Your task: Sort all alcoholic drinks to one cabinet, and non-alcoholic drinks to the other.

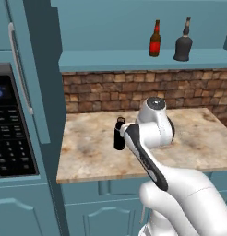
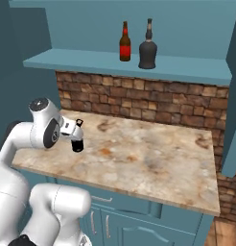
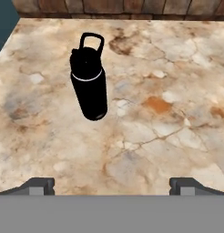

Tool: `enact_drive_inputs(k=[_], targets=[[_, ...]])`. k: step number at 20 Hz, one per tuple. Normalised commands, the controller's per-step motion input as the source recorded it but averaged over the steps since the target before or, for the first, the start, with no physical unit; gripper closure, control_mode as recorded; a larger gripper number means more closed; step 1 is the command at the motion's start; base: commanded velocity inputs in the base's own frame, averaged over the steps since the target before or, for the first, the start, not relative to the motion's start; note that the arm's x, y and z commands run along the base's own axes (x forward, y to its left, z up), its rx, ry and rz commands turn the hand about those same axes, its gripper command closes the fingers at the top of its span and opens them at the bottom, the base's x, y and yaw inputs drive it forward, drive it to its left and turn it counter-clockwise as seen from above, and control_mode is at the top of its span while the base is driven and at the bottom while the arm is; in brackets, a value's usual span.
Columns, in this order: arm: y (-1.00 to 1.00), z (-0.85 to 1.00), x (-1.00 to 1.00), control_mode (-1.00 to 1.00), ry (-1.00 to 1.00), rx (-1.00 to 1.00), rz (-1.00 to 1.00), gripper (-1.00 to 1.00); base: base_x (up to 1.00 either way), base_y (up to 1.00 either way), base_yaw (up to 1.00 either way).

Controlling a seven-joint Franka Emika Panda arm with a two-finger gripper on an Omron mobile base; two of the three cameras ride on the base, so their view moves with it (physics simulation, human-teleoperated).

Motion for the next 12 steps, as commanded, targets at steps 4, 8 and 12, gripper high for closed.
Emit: enact_drive_inputs(k=[4, 8, 12], targets=[[0.25, -0.05, 0.45, -1.00, 0.00, 0.00, 0.00, -1.00, 0.00, 0.00, 0.00], [0.00, -0.16, 0.47, -1.00, 0.00, 0.00, 0.00, -1.00, 0.00, 0.00, 0.00], [0.00, -0.21, 0.33, -1.00, 0.00, 0.00, 0.00, -1.00, 0.00, 0.00, 0.00]])
